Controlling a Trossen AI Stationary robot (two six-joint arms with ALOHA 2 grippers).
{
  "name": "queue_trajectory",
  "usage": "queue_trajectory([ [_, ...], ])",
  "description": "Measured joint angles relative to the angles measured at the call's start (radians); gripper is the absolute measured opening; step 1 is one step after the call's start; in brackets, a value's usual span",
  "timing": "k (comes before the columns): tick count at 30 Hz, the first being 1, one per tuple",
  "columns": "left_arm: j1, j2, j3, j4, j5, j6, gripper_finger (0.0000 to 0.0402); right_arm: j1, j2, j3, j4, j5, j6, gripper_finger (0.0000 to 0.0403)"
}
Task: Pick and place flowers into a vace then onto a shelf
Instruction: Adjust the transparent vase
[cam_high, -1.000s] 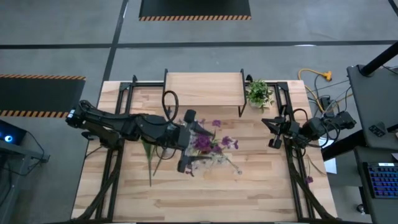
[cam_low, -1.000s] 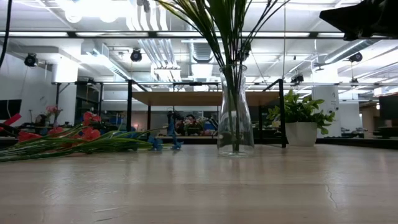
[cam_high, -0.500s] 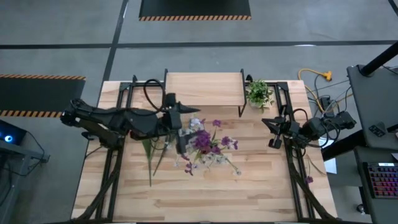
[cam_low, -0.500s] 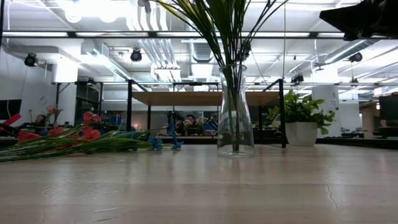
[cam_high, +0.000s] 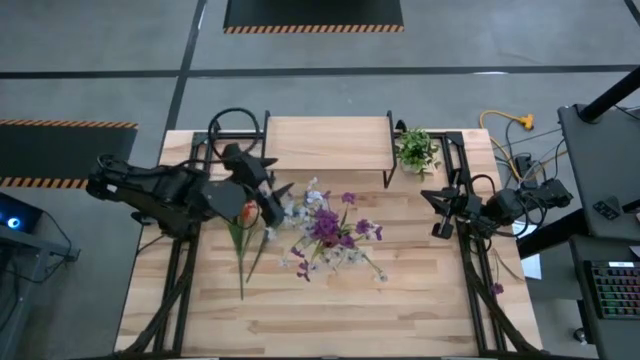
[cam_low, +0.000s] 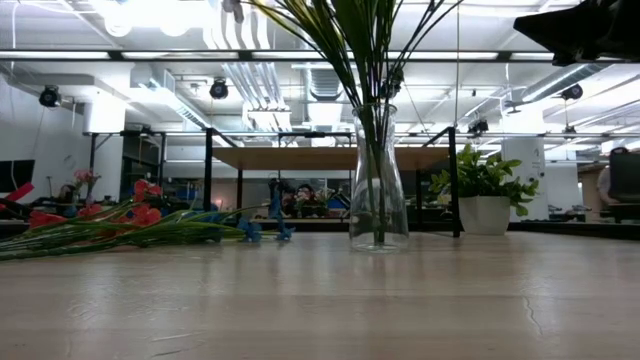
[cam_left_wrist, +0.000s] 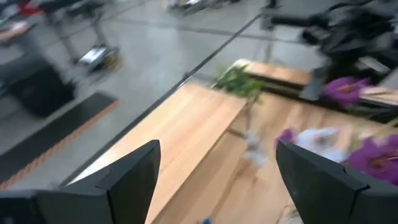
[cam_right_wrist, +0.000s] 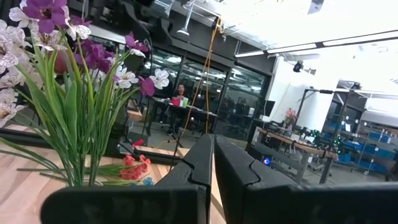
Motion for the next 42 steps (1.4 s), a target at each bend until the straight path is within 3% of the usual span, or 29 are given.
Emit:
queue_trajectory([
  [5, 0.001, 0.000, -0.009, -0.243, -0.076, -0.251, 0.0301, 0.000, 0.000, 0.000, 0.000, 0.000, -0.001, 0.0009],
  [9, 0.003, -0.010, -0.046, -0.373, -0.079, -0.434, 0.0301, 0.000, 0.000, 0.000, 0.000, 0.000, -0.001, 0.0009],
  [16, 0.007, -0.015, -0.161, -0.417, 0.049, -0.650, 0.0301, 0.000, 0.000, 0.000, 0.000, 0.000, -0.001, 0.0009],
  [27, 0.009, 0.033, -0.305, -0.417, 0.170, -0.776, 0.0301, 0.000, 0.016, 0.000, -0.030, -0.033, 0.094, 0.0018],
  [34, 0.009, 0.006, -0.302, -0.419, 0.169, -0.777, 0.0301, 0.000, 0.114, 0.000, -0.033, -0.044, 0.244, 0.0105],
  [42, 0.009, -0.057, -0.298, -0.417, 0.169, -0.774, 0.0301, 0.000, 0.345, 0.000, 0.006, -0.060, 0.428, 0.0227],
])
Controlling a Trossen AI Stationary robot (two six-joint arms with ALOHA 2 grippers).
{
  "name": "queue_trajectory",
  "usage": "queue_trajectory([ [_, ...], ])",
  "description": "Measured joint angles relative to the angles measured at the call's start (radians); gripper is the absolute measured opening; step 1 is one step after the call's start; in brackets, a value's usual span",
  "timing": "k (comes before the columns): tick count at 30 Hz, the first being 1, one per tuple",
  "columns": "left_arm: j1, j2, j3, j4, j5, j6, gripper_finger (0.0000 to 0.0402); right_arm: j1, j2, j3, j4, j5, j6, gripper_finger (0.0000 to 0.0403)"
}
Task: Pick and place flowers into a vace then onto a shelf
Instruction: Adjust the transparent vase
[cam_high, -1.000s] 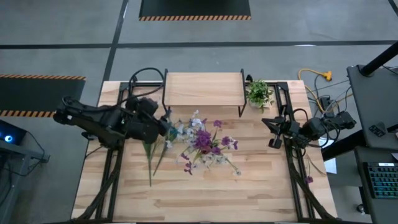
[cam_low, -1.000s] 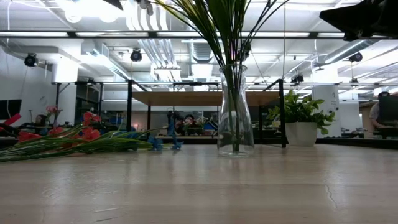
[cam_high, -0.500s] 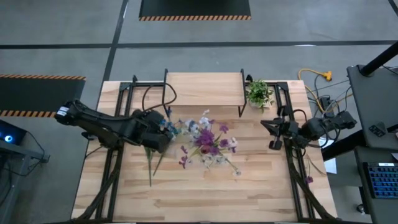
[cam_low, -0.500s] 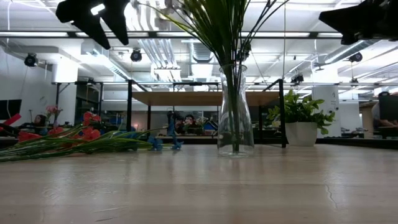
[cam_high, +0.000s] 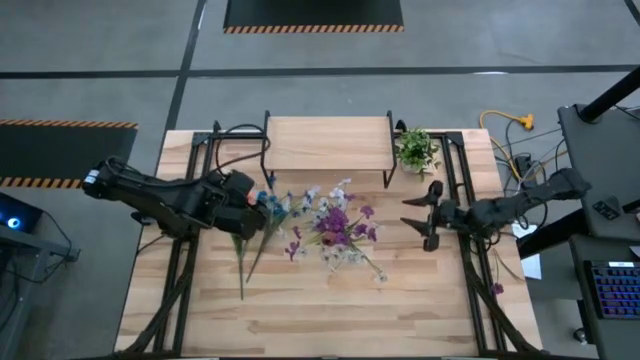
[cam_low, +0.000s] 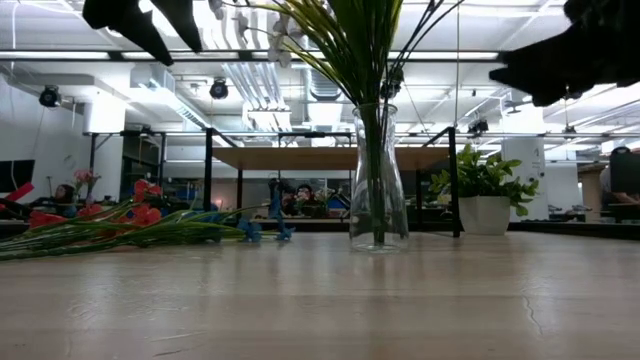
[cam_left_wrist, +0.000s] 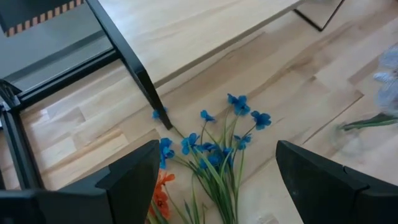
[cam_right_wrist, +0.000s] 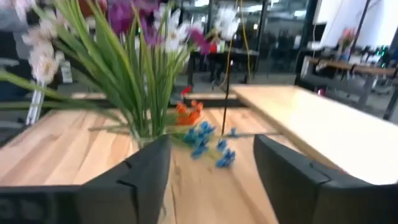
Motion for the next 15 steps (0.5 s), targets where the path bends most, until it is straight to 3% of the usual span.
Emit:
queue_trajectory([
  [7, 0.000, -0.045, 0.003, 0.000, -0.004, 0.001, 0.0301, 0.000, 0.198, 0.000, 0.142, 0.001, 0.087, 0.0286],
  [15, 0.000, -0.050, 0.004, 0.000, -0.005, 0.003, 0.0301, 0.000, 0.422, -0.011, 0.323, -0.014, 0.157, 0.0298],
])
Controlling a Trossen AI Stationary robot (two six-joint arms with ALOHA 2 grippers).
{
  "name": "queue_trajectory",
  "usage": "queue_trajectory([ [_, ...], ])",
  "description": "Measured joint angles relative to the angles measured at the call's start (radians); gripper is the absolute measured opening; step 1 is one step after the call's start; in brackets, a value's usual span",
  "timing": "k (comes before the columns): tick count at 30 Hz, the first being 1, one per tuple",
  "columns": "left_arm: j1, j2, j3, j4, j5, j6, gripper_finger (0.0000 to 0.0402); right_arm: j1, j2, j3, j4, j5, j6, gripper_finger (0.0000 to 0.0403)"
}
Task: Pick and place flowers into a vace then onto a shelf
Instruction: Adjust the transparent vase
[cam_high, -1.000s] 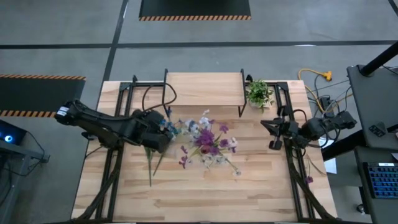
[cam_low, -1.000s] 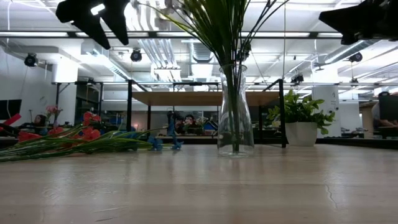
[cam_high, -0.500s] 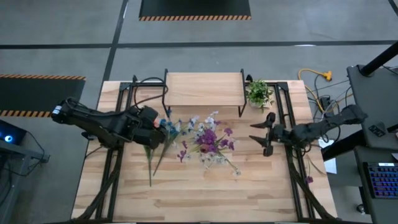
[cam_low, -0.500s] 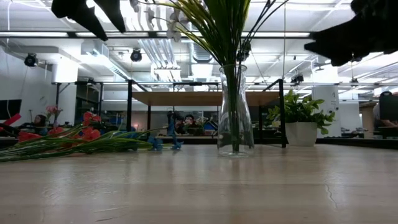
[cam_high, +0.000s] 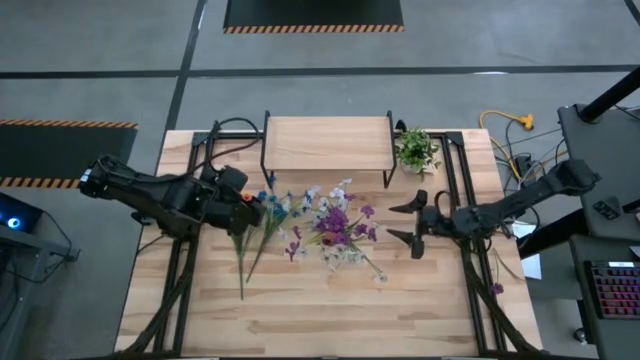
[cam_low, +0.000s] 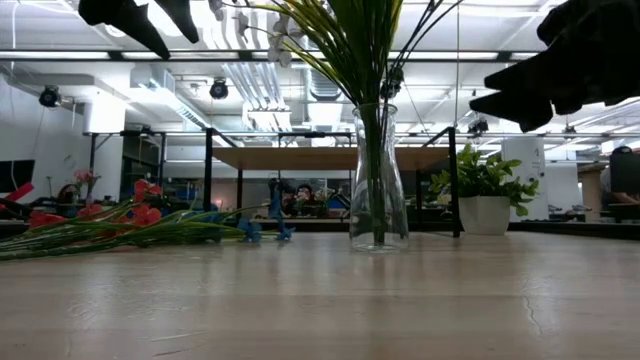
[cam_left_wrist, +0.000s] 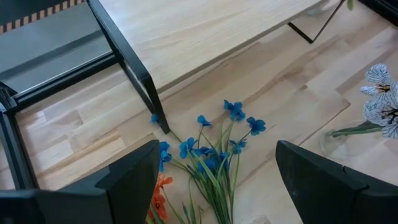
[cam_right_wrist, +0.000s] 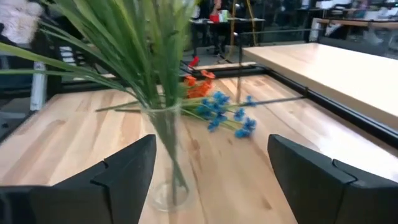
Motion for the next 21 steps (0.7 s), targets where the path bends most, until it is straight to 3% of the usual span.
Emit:
queue_trajectory([
  [11, 0.000, 0.008, 0.000, 0.001, 0.004, 0.000, 0.0301, 0.000, 0.322, 0.005, 0.260, -0.039, 0.040, 0.0289],
  [16, 0.000, 0.008, 0.000, 0.001, 0.004, 0.000, 0.0301, 0.000, 0.492, 0.057, 0.401, -0.037, 0.025, 0.0301],
  [21, -0.001, 0.008, 0.000, 0.002, 0.005, 0.000, 0.0301, -0.014, 0.637, 0.129, 0.408, -0.035, -0.004, 0.0323],
])
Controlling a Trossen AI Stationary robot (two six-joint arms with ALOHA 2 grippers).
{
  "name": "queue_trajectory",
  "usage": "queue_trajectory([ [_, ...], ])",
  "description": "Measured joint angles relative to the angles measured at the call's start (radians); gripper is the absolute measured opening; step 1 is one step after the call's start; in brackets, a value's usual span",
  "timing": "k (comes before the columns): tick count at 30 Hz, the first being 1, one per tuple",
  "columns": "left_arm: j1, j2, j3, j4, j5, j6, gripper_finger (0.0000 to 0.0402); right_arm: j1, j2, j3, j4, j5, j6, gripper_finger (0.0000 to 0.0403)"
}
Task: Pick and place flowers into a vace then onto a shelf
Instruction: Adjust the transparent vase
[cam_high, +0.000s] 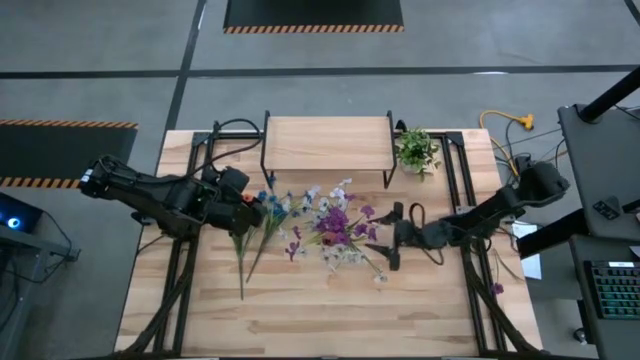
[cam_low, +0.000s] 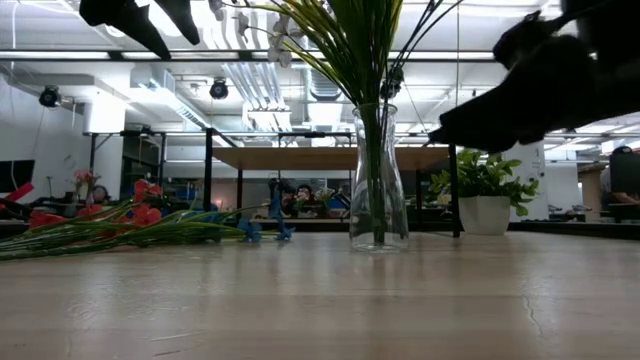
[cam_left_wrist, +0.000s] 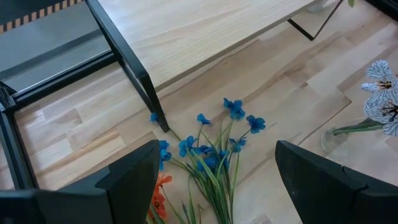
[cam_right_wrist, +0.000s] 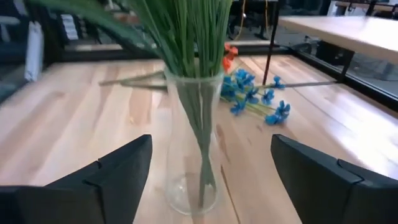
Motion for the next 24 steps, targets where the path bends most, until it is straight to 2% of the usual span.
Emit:
queue_trajectory([
  [9, 0.000, 0.000, 0.000, 0.000, 0.000, 0.000, 0.0301, -0.010, 0.166, 0.126, 0.032, 0.000, -0.036, 0.0351],
  [16, 0.000, 0.000, 0.000, 0.000, 0.005, 0.000, 0.0301, -0.024, 0.277, 0.223, 0.033, 0.012, -0.074, 0.0352],
  [21, 0.000, 0.000, 0.000, 0.001, 0.005, 0.030, 0.0301, -0.050, 0.292, 0.229, 0.033, 0.011, -0.058, 0.0344],
  [23, -0.002, 0.000, 0.000, 0.009, -0.026, 0.069, 0.0301, -0.057, 0.290, 0.227, 0.035, 0.011, -0.059, 0.0339],
  [24, -0.008, 0.000, -0.005, 0.023, -0.078, 0.096, 0.0301, -0.059, 0.287, 0.227, 0.039, 0.010, -0.060, 0.0337],
])
